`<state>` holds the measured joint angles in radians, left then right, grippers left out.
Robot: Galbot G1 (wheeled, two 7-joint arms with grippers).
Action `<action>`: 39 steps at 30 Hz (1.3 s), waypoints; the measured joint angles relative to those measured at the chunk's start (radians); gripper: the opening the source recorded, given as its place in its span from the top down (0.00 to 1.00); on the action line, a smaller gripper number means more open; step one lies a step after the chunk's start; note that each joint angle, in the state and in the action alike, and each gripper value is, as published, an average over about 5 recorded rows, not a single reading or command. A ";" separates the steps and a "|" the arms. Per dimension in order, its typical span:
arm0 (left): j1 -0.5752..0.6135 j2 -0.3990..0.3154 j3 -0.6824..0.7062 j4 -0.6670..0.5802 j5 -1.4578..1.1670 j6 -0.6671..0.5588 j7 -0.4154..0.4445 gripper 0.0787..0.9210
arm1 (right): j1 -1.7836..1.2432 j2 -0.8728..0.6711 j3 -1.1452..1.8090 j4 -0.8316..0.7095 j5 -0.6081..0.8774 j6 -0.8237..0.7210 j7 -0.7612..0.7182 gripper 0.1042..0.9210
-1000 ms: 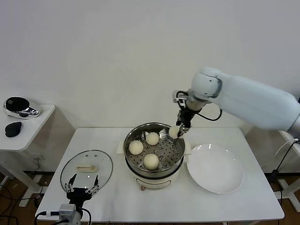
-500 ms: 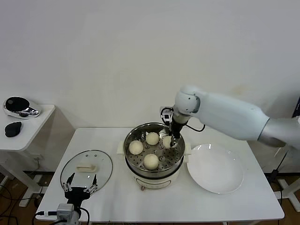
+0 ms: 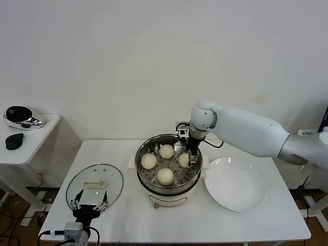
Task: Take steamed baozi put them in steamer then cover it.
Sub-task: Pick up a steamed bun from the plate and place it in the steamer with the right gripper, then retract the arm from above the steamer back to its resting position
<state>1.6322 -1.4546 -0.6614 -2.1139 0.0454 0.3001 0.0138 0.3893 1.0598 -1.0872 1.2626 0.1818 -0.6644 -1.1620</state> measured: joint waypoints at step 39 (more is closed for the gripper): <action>0.011 -0.008 -0.013 0.010 -0.058 -0.073 -0.036 0.12 | -1.197 -0.214 1.405 0.509 0.332 0.382 0.992 0.12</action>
<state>1.6433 -1.4624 -0.6743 -2.1036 -0.0124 0.2270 -0.0219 -0.8081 0.8461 0.3177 1.7713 0.5140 -0.2828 -0.1696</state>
